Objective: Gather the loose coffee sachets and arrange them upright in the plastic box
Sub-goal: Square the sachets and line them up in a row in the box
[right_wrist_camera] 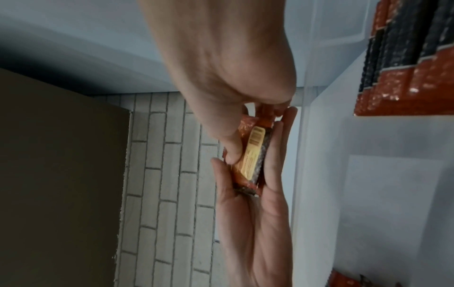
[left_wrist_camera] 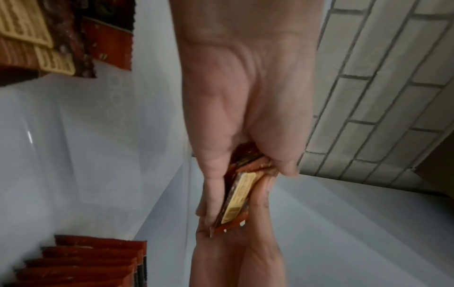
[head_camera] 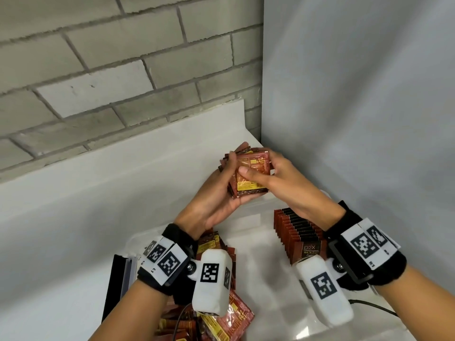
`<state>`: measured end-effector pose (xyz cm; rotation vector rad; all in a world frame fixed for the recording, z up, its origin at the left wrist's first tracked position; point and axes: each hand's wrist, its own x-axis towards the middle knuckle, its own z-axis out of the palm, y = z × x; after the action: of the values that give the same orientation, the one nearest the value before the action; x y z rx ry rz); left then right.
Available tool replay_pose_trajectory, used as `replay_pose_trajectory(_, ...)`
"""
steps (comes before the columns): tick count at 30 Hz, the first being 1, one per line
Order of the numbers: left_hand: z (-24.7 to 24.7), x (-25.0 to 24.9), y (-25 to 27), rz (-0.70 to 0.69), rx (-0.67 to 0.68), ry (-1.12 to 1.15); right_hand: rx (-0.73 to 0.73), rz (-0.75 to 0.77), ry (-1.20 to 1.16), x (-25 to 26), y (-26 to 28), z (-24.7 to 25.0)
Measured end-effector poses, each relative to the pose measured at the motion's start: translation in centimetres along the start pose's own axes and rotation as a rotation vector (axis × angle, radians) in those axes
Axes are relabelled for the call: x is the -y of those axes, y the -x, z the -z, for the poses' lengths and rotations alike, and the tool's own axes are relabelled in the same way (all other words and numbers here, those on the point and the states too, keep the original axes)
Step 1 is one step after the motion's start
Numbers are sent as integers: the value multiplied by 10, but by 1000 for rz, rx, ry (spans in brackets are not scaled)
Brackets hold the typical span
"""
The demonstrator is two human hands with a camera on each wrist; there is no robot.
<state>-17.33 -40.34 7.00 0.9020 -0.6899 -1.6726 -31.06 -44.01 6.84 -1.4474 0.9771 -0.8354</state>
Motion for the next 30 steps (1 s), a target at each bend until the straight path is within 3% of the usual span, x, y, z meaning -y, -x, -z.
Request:
replay_pose_trajectory(5,7,-4,0,-10,39,13,-69,-16,16,-5,-4,3)
replay_pose_trajectory(12,6,-1,-2,-131,-70,-166,-82,1,-125,-1,-3,8)
replay_pose_trajectory(18,7,0,-3,-191,-145,-203,-102,-12,-89,-4,-5,8)
replay_pose_trajectory(26,7,-4,-6,-110,-138,-53,-133,-30,-163,-4,-6,10)
replay_pose_trajectory(30,8,-3,-5,-120,-117,-88,-125,-57,-190,-4,-7,12)
